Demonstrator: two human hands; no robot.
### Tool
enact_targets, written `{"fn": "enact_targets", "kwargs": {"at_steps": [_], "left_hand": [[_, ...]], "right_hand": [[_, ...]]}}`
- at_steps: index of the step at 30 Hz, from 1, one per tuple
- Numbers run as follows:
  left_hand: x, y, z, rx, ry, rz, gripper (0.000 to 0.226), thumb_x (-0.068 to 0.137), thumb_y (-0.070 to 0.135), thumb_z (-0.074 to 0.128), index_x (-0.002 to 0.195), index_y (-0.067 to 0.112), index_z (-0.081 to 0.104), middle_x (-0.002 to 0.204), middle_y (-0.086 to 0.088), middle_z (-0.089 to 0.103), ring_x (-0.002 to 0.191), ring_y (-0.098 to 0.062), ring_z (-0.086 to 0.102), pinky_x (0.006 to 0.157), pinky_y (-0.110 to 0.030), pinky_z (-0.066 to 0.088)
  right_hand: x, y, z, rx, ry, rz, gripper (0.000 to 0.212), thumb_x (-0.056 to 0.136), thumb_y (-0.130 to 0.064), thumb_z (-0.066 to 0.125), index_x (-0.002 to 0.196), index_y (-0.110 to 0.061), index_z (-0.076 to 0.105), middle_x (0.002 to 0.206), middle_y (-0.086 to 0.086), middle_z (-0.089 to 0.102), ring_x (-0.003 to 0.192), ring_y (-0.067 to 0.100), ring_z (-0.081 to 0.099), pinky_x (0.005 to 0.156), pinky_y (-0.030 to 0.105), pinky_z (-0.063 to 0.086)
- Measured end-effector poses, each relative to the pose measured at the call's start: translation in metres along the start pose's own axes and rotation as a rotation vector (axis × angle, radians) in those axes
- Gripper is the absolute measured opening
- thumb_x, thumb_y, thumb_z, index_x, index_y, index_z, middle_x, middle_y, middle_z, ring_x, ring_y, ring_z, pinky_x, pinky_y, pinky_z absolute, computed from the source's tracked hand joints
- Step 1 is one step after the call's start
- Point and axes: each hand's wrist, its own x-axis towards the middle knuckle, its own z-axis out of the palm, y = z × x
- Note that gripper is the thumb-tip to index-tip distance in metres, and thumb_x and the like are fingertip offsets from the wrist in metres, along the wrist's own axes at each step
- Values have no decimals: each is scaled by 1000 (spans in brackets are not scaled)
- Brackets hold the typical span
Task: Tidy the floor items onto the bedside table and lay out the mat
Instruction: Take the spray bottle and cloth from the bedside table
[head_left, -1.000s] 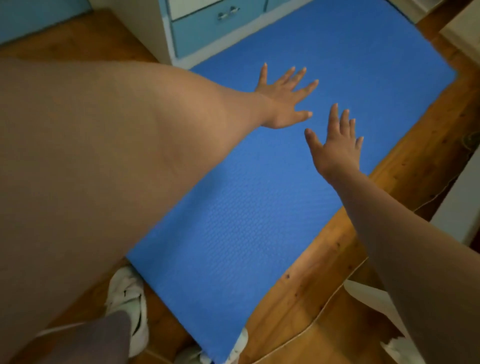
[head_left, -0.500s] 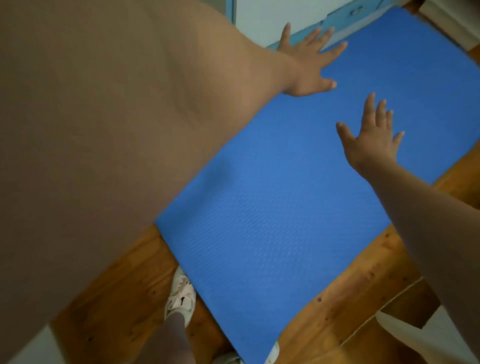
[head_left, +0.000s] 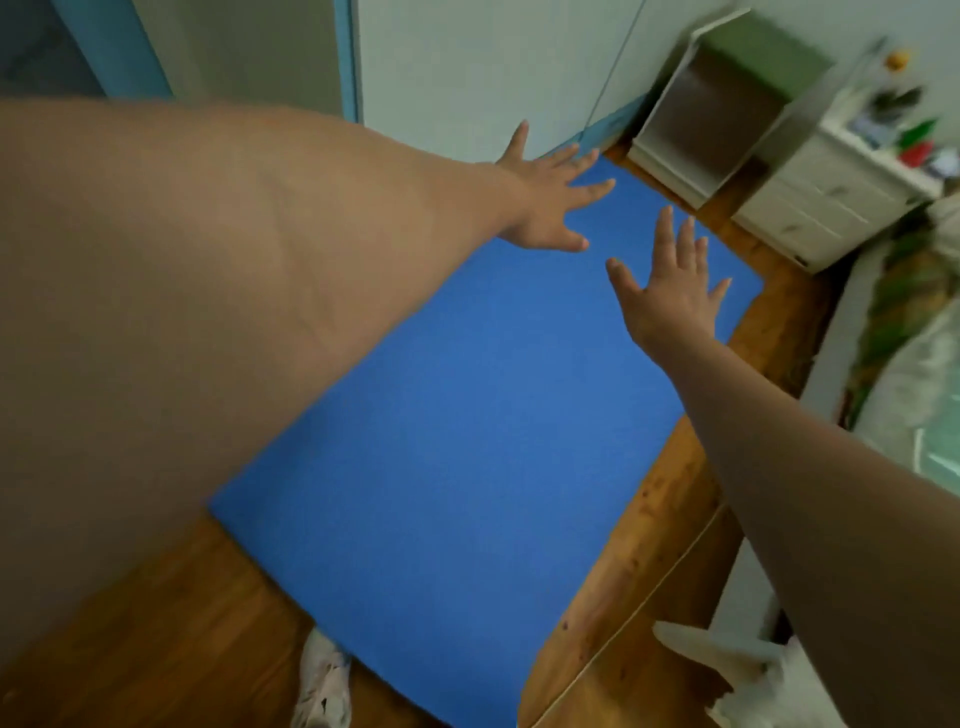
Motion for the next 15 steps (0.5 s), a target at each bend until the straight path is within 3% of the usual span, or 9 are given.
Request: {"fn": "enact_targets", "kwargs": {"at_steps": [7, 15], "left_hand": [[-35, 8, -154, 197, 142, 86, 68, 95, 55, 27, 149, 30, -6, 160, -2, -13, 148, -20, -9, 115, -61, -6], [-96, 33, -230, 232, 146, -75, 69, 95, 57, 27, 149, 32, -8, 160, -1, -15, 148, -19, -11, 115, -60, -8]], "right_hand": [[-14, -10, -109, -12, 66, 8, 71, 94, -53, 34, 149, -31, -5, 160, -2, -9, 148, 19, -9, 116, 56, -7], [-39, -10, -191, -14, 110, -121, 71, 93, -54, 33, 149, -32, -6, 160, -2, -10, 147, 19, -10, 117, 57, -6]]}}
